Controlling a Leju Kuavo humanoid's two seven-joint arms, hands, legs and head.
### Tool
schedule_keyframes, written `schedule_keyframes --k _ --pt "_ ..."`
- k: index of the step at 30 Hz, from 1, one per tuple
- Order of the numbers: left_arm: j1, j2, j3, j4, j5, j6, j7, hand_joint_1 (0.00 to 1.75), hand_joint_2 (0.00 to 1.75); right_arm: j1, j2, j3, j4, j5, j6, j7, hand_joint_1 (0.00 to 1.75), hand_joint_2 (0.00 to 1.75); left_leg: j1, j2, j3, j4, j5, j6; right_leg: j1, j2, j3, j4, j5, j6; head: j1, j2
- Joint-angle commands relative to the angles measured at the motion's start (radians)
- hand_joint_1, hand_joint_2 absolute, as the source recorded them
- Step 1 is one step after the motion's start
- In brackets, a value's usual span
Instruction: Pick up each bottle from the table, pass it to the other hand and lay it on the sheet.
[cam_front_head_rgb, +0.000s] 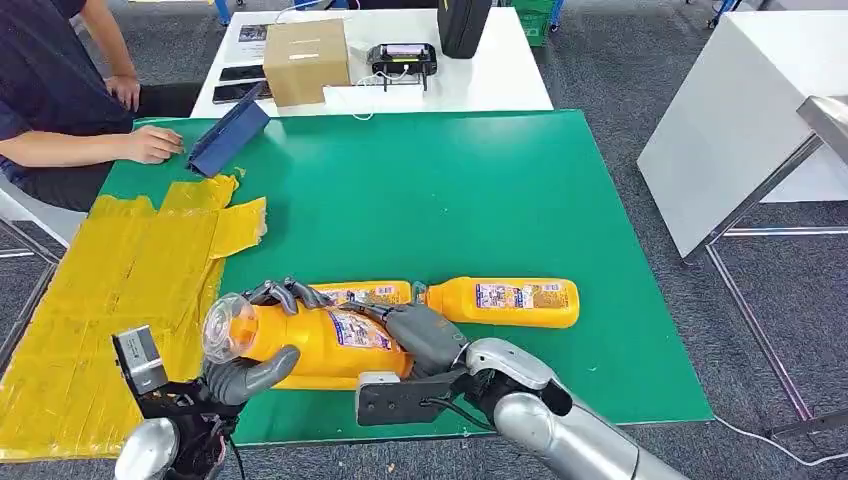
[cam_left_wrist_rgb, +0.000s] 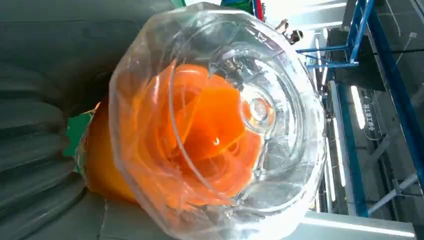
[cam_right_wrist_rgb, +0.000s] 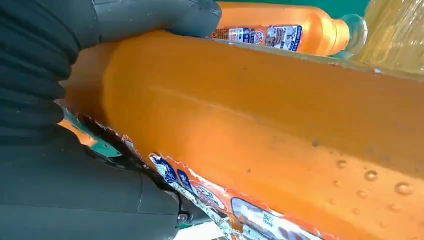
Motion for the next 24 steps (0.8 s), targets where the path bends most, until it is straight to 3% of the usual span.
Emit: schedule_keyframes --k 1,2,8,16,20,22,24 --pt "-0.033 -0.019 -0.016 0.032 0.005 0.021 0.003 1.75 1.75 0.01 -0.013 0.061 0.05 0.055 -0.035 -0.013 0.0 1.75 0.001 -0.002 0.002 -0.001 0.0 -0.001 0.0 0.001 0.003 -0.001 0.0 -0.001 0.0 0.0" --pt "-0.026 -0.025 -0.003 0.022 -0.011 0.042 0.001 1.75 1.75 0.04 -0.007 0.02 0.048 0.079 -0.064 0.02 0.0 0.0 0.001 -0.003 0.004 -0.001 -0.001 -0.001 0.001 0.002 0.005 -0.002 -0.001 -0.001 0.0 0.0" --pt "-0.005 -0.032 0.064 -0.014 -0.02 0.072 0.001 1.75 1.75 0.133 -0.039 -0.091 -0.008 0.123 -0.104 0.019 0.0 0.0 0.001 -0.005 0.003 0.0 -0.001 -0.001 0.001 0.001 0.004 -0.001 -0.002 -0.001 0.0 0.0" --pt "0.01 -0.039 0.112 -0.053 -0.056 0.114 -0.03 1.75 1.75 0.191 -0.057 -0.14 -0.066 0.154 -0.134 0.014 0.0 0.0 0.001 -0.002 0.0 0.0 0.0 -0.001 0.0 0.001 0.001 0.0 0.0 -0.001 0.0 0.0" --pt "0.006 -0.052 0.17 -0.092 -0.267 0.257 -0.1 1.75 1.75 0.247 -0.066 -0.199 -0.13 0.196 -0.155 0.015 0.0 0.0 0.001 -0.004 0.001 0.001 -0.001 -0.001 0.001 0.001 0.003 0.0 -0.001 -0.001 0.0 0.0" --pt "-0.03 -0.028 0.197 -0.105 -0.442 0.35 -0.134 1.75 1.75 0.272 -0.077 -0.22 -0.172 0.206 -0.157 0.015 0.0 0.0 0.001 -0.003 -0.001 0.001 0.0 -0.001 0.001 0.0 0.0 0.0 -0.001 -0.001 0.0 0.0" --pt "-0.04 -0.026 0.212 -0.105 -0.439 0.346 -0.13 1.75 1.75 0.277 -0.078 -0.223 -0.181 0.21 -0.155 0.015 0.0 0.0 0.001 -0.004 0.0 0.001 -0.001 -0.001 0.001 0.001 0.001 0.001 -0.001 -0.001 0.0 0.0"
